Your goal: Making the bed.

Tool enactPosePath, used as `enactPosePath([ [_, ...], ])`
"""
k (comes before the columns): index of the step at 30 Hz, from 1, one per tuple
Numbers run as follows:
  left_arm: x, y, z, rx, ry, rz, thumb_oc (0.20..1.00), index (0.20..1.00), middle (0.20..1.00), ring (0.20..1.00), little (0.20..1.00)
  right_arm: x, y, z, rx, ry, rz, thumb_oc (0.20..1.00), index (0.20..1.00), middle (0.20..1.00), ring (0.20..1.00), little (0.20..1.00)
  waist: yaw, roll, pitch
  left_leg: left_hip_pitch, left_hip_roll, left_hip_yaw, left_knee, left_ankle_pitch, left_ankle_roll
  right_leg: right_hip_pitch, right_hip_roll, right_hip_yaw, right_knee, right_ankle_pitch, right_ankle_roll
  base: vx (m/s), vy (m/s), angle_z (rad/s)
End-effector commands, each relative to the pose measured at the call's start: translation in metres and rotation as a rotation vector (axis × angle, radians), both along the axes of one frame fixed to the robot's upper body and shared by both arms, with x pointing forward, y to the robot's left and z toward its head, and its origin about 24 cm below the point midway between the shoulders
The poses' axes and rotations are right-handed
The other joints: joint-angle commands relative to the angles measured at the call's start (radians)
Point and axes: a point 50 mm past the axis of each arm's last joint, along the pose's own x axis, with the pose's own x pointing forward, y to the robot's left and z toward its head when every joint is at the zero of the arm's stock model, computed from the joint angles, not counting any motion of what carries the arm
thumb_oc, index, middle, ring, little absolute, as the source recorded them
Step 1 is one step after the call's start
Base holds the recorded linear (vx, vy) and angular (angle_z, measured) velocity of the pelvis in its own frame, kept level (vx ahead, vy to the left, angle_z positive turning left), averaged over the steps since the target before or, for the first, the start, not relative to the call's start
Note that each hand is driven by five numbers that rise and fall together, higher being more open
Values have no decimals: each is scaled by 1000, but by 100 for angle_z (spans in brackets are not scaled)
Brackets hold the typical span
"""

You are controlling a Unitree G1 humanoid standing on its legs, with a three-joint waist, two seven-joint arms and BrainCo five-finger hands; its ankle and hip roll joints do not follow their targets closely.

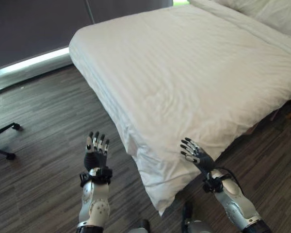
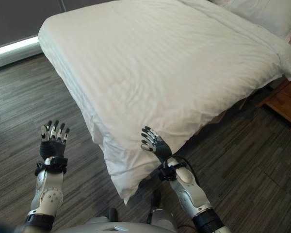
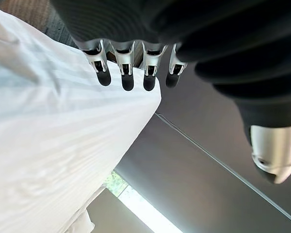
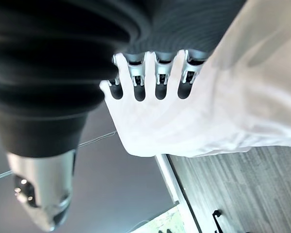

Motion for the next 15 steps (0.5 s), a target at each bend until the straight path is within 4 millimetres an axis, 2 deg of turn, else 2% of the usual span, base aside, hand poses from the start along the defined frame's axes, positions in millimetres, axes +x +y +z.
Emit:
enactPosePath([
  [1,-4,5,15,70,-90,13,1000,1000,1000,1000,1000,7,-1,24,-4,-148,2,1000,1000,1000,1000,1000,29,9,-40,-109,16,-46,-55,162,-31,137,51,41,287,-270,24,-134,-71,8],
  [2,-4,5,15,70,-90,12,1000,1000,1000,1000,1000,7,-1,24,-4,-148,2,1000,1000,1000,1000,1000,28,8,-39,-106,16,-47,-55,162,-31,141,50,40,285,-271,24,-266,-219,23],
  [3,-10,7,14,37,-105,26,1000,1000,1000,1000,1000,10,-5,23,-10,-142,-8,1000,1000,1000,1000,1000,69,-11,-51,-175,5,-68,-55,217,-65,257,70,45,67,-314,-13,-166,-156,29],
  [4,-10,7,14,38,-105,26,1000,1000,1000,1000,1000,10,-5,22,-9,-142,-8,1000,1000,1000,1000,1000,66,-12,-50,-173,4,-70,-55,217,-65,265,70,42,56,-310,-13,-264,-224,24],
  [5,-14,6,11,18,-103,22,1000,1000,1000,1000,1000,12,-8,25,-9,-154,-14,1000,1000,1000,1000,1000,75,-14,-53,-198,7,-85,-55,244,-82,285,82,56,-4,-307,-19,-276,-204,22],
  [6,-21,5,1,-36,-75,28,1000,1000,1000,1000,1000,18,-15,31,-22,-172,-22,1000,1000,1000,1000,1000,95,-3,-36,-227,30,-110,-49,289,-118,289,109,60,-28,-298,-34,-283,-203,35],
  [7,-20,5,1,-37,-75,28,1000,1000,1000,1000,1000,18,-15,31,-23,-172,-22,1000,1000,1000,1000,1000,94,-2,-36,-227,30,-111,-49,290,-119,289,110,59,-29,-297,-34,-379,-208,42],
  [9,-29,-1,-16,-22,12,-5,1000,1000,1000,1000,1000,21,-29,30,-81,-164,-35,1000,1000,1000,1000,1000,98,-15,2,-229,20,-165,80,215,-97,265,96,13,-20,-273,-40,-354,-104,45],
  [10,-31,-1,-17,-13,16,-14,1000,1000,1000,1000,1000,22,-30,30,-79,-161,-40,1000,1000,1000,1000,1000,94,-18,-2,-230,21,-168,101,192,-92,256,88,-9,-30,-261,-40,-280,-49,53],
  [11,-35,1,-15,-9,13,-24,1000,1000,1000,1000,1000,23,-29,30,-44,-148,-38,1000,1000,1000,1000,1000,94,-31,-15,-201,24,-154,133,140,-76,244,73,-37,-38,-246,-43,-150,-25,47],
  [13,-36,3,-13,-17,2,-26,1000,1000,1000,1000,1000,23,-27,26,-46,-133,-29,1000,1000,1000,1000,1000,93,-27,-35,-165,26,-163,102,121,-72,245,80,-43,-48,-249,-47,-23,15,19],
  [15,-36,1,-15,-11,13,-31,1000,1000,1000,1000,1000,23,-27,23,-55,-124,-30,1000,1000,1000,1000,1000,88,-18,-38,-154,25,-171,70,141,-77,250,87,-48,-55,-246,-46,34,50,24],
])
